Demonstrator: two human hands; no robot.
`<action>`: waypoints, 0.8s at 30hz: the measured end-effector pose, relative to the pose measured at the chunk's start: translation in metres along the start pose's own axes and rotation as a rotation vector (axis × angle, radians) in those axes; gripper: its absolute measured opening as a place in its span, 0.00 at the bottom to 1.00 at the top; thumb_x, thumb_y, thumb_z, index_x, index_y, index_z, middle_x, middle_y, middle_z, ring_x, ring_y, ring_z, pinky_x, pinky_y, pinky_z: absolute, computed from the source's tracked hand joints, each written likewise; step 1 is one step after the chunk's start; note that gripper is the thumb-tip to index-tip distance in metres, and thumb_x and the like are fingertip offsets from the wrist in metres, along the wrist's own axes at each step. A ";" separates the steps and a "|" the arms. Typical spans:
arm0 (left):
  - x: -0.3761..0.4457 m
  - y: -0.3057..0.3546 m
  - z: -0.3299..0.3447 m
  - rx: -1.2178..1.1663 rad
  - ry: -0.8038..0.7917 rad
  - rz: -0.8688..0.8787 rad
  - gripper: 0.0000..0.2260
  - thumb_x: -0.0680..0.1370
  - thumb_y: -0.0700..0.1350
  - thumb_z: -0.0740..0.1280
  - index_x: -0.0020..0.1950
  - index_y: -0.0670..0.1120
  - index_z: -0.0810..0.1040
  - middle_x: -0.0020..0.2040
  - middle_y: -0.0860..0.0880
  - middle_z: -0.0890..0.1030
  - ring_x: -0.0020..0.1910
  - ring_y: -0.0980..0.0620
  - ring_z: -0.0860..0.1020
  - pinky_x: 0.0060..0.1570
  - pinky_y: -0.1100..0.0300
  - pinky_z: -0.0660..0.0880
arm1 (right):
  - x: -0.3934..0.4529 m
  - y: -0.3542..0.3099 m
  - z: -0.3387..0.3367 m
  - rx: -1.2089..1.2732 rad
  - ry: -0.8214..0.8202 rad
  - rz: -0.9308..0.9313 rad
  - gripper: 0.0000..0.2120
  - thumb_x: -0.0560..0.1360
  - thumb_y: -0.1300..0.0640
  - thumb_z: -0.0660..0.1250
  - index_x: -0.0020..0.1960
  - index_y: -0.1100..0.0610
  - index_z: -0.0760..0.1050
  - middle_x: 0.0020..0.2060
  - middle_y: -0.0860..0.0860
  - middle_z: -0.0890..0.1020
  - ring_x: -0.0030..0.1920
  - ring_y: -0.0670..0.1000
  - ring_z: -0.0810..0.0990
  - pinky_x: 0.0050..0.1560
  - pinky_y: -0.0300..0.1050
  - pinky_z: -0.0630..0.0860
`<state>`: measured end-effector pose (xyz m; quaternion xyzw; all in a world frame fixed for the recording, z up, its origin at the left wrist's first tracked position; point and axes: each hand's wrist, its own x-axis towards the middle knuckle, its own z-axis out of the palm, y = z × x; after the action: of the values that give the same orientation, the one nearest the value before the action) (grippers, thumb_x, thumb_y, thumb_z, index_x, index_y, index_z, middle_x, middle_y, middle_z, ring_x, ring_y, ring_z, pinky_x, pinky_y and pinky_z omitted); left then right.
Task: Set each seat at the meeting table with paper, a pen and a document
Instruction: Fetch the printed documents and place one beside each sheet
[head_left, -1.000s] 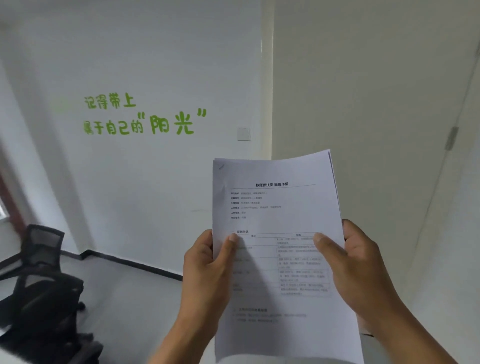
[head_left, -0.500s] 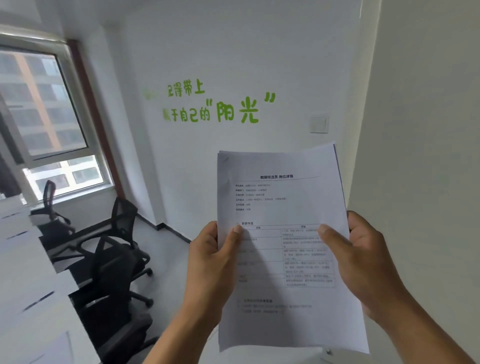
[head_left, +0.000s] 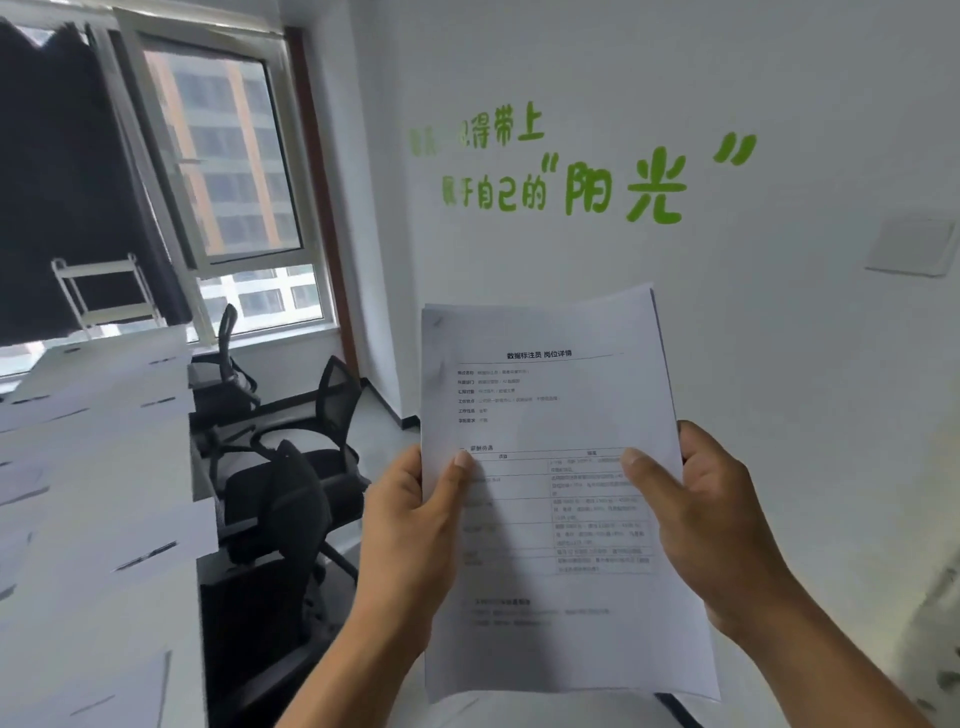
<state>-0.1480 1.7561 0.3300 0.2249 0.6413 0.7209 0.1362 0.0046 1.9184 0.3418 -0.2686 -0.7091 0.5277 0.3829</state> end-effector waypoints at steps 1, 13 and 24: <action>0.022 -0.007 0.001 0.002 0.021 -0.002 0.08 0.86 0.50 0.69 0.58 0.48 0.85 0.50 0.53 0.91 0.48 0.50 0.89 0.46 0.52 0.85 | 0.024 0.008 0.011 -0.002 -0.016 0.004 0.04 0.85 0.55 0.67 0.56 0.54 0.80 0.50 0.46 0.90 0.51 0.50 0.90 0.55 0.61 0.87; 0.230 -0.050 -0.021 0.096 0.216 -0.036 0.06 0.86 0.49 0.69 0.58 0.51 0.85 0.52 0.58 0.90 0.51 0.57 0.88 0.45 0.63 0.83 | 0.239 0.059 0.141 0.045 -0.216 0.072 0.04 0.85 0.54 0.67 0.56 0.51 0.81 0.49 0.44 0.90 0.48 0.46 0.90 0.49 0.53 0.86; 0.385 -0.093 -0.065 0.156 0.623 -0.081 0.06 0.86 0.52 0.69 0.56 0.51 0.83 0.50 0.58 0.89 0.49 0.56 0.88 0.45 0.60 0.83 | 0.423 0.100 0.303 0.117 -0.589 0.033 0.05 0.85 0.56 0.67 0.56 0.50 0.81 0.48 0.42 0.90 0.47 0.44 0.89 0.46 0.46 0.83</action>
<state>-0.5205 1.8994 0.2914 -0.0227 0.7140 0.6976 -0.0558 -0.4866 2.1159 0.3107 -0.0928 -0.7535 0.6290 0.1671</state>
